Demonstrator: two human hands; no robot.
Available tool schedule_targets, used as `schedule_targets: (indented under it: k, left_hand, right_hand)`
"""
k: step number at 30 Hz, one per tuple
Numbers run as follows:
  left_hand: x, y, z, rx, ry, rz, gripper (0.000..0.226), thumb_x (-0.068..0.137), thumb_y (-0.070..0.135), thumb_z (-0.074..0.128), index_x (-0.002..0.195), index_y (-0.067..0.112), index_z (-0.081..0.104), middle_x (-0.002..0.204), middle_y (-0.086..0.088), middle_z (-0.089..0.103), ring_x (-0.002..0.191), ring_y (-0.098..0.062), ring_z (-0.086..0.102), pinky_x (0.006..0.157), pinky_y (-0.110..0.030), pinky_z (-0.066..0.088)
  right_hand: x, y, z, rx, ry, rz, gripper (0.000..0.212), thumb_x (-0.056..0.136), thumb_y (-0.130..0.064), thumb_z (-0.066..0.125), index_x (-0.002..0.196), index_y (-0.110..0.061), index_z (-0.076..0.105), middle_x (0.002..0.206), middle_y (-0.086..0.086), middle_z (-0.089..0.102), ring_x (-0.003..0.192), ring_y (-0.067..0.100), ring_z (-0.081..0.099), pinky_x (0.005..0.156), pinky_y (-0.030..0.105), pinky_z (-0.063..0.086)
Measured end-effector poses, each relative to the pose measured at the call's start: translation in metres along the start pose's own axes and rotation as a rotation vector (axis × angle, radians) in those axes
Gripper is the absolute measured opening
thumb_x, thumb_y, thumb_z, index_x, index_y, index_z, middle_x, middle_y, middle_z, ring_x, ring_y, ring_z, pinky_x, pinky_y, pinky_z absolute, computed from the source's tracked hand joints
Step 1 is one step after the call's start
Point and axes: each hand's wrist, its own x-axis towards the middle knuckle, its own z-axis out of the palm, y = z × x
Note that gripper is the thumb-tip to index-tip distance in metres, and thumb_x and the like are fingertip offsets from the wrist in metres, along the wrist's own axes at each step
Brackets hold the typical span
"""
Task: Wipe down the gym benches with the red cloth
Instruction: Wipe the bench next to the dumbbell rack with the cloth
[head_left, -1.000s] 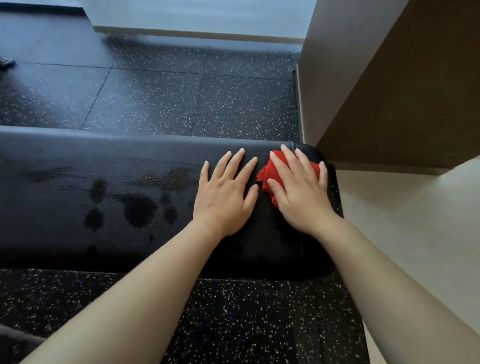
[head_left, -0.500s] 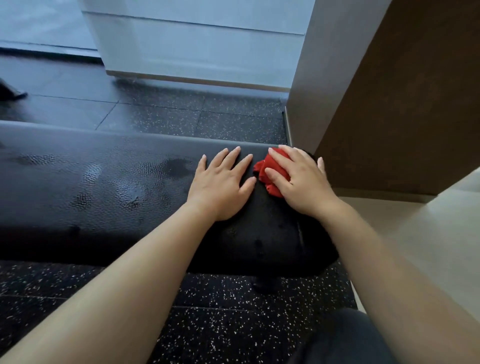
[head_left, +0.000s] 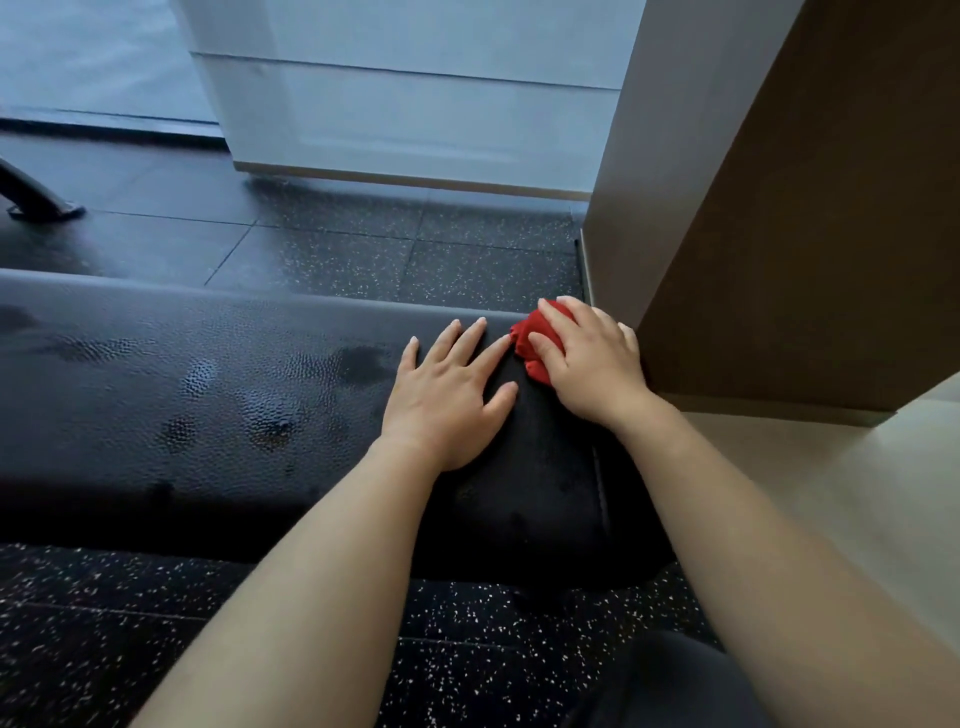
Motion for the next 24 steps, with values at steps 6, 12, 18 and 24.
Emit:
schedule_targets:
  k: [6, 12, 18, 24]
  left_hand:
    - [0.001, 0.0, 0.001, 0.005, -0.007, -0.001, 0.058, 0.095, 0.055, 0.024, 0.149, 0.041, 0.008, 0.159, 0.011, 0.001, 0.146, -0.011, -0.003, 0.118, -0.045, -0.001]
    - [0.002, -0.002, 0.0, 0.008, -0.005, -0.003, 0.057, 0.095, 0.056, 0.023, 0.148, 0.042, 0.009, 0.159, 0.012, 0.001, 0.146, -0.01, -0.003, 0.118, -0.044, -0.001]
    - [0.001, -0.001, 0.0, 0.008, -0.001, -0.009, 0.058, 0.094, 0.055, 0.025, 0.148, 0.043, 0.009, 0.159, 0.012, 0.002, 0.146, -0.01, -0.003, 0.118, -0.044, -0.001]
    - [0.001, 0.0, 0.0, -0.006, 0.01, -0.016, 0.057, 0.094, 0.055, 0.026, 0.148, 0.043, 0.011, 0.159, 0.013, 0.004, 0.146, -0.01, -0.001, 0.118, -0.044, 0.0]
  right_hand:
    - [-0.025, 0.003, -0.002, -0.025, 0.0, -0.053, 0.051, 0.1, -0.043, 0.033, 0.149, -0.028, 0.027, 0.157, -0.003, 0.021, 0.142, 0.019, 0.02, 0.114, 0.04, 0.013]
    - [-0.068, -0.003, -0.005, -0.016, 0.034, -0.024, 0.074, 0.085, -0.06, 0.01, 0.148, -0.028, 0.031, 0.155, 0.0, 0.026, 0.141, 0.019, 0.025, 0.112, 0.041, 0.019]
    - [-0.02, -0.004, -0.004, -0.016, 0.013, 0.086, 0.059, 0.095, -0.059, 0.03, 0.147, -0.032, 0.03, 0.155, -0.001, 0.026, 0.142, 0.02, 0.021, 0.115, 0.047, 0.013]
    - [-0.036, -0.005, -0.009, -0.006, -0.018, 0.049, 0.057, 0.098, -0.052, 0.031, 0.15, -0.031, 0.02, 0.159, -0.003, 0.014, 0.145, 0.018, 0.012, 0.116, 0.047, 0.008]
